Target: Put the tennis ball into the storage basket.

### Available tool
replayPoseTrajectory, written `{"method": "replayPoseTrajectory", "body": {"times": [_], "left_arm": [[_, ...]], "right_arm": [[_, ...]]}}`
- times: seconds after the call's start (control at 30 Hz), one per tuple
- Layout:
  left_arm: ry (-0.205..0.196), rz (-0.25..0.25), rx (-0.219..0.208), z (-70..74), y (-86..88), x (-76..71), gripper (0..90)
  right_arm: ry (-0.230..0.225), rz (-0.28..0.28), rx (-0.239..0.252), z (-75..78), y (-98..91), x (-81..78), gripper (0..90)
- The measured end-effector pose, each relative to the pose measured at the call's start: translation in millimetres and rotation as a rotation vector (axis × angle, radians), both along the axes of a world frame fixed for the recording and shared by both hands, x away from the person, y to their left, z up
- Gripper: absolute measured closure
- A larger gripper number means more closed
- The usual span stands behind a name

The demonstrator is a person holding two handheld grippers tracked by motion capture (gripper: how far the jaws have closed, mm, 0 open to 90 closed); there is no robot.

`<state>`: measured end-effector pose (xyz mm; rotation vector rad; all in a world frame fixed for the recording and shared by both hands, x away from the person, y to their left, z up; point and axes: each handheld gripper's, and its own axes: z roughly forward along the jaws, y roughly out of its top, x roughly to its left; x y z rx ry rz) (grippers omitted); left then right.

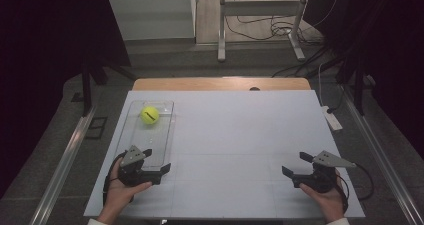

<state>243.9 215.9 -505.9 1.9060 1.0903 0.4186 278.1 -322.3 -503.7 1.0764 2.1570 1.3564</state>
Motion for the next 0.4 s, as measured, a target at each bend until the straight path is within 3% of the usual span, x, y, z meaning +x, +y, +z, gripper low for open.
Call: {"method": "replayPoseTrajectory", "body": {"times": [0.4], "left_arm": [[-0.017,0.002,0.001,1.8,0.6,-0.8,11.4]], "right_arm": [[-0.003,0.009,-0.002,0.1,0.0,-0.3,9.8]]}}
